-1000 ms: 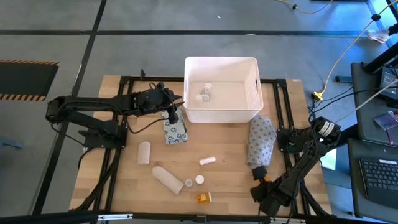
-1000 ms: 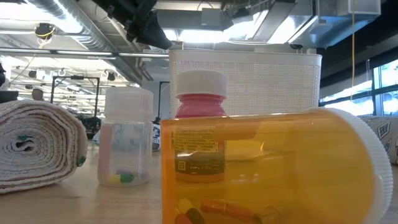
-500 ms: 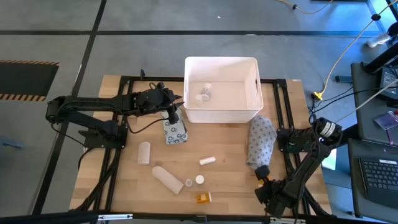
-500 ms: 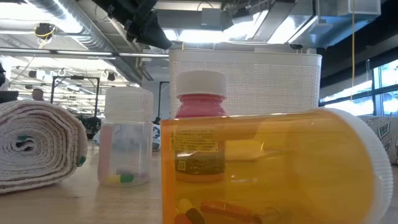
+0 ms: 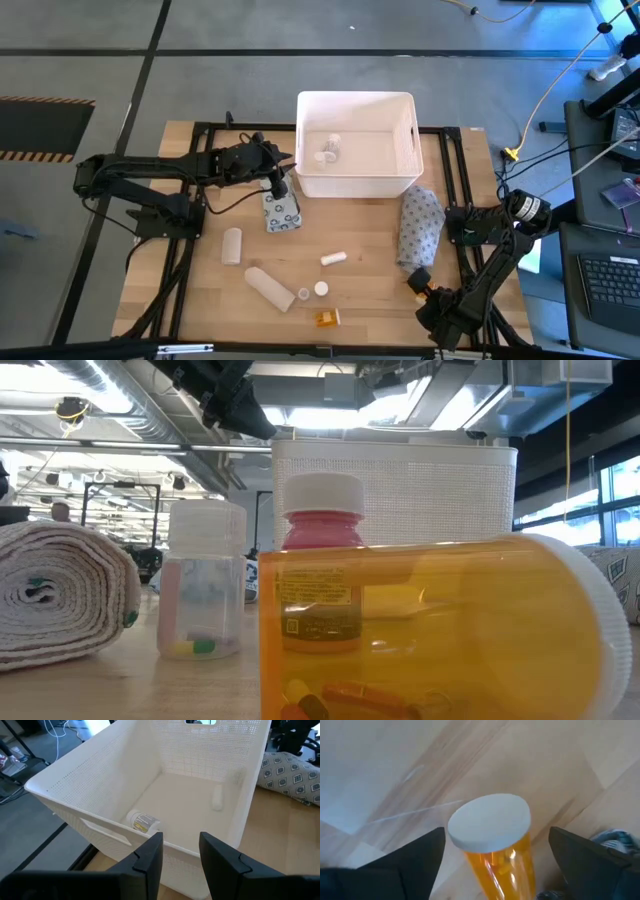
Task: Pick & place medical supplies in basket/bin
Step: Put the right orange pill bottle into the white bin
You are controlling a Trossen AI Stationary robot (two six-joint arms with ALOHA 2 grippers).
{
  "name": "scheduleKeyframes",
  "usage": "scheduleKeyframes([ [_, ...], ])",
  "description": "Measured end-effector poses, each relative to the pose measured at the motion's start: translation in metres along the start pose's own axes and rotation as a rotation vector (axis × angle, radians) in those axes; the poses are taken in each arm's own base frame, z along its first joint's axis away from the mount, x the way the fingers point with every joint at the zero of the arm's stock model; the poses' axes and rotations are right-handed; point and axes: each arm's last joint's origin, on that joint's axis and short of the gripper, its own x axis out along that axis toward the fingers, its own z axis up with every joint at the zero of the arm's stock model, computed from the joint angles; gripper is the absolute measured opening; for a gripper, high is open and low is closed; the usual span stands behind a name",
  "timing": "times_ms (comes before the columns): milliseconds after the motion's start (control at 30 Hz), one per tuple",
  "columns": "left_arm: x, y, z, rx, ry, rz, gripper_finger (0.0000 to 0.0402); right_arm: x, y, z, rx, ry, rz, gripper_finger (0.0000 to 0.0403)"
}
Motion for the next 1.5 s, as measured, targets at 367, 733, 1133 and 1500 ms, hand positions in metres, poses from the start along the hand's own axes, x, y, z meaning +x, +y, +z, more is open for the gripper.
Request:
scheduleKeyframes([
  [367,0.0,0.0,0.0,-0.001,0.001,0.002,0.012,0.007,0.002,-0.002,0.011,-0.024,0.021,0.0252],
  [733,0.0,0.0,0.0,0.0,0.001,0.001,0.012,0.008,0.001,-0.002,0.037,-0.036,-0.012,0.019],
  [1133,0.0,-0.001,0.0,0.001,0.003,-0.025,0.012,0.002,-0.021,0.017,0.353,-0.256,-0.33,0.019],
  [1500,0.0,-0.001,-0.002,-0.001,0.021,-0.041,0.012,-0.044,-0.079,0.048,0.504,-0.509,-1.052,0.019],
])
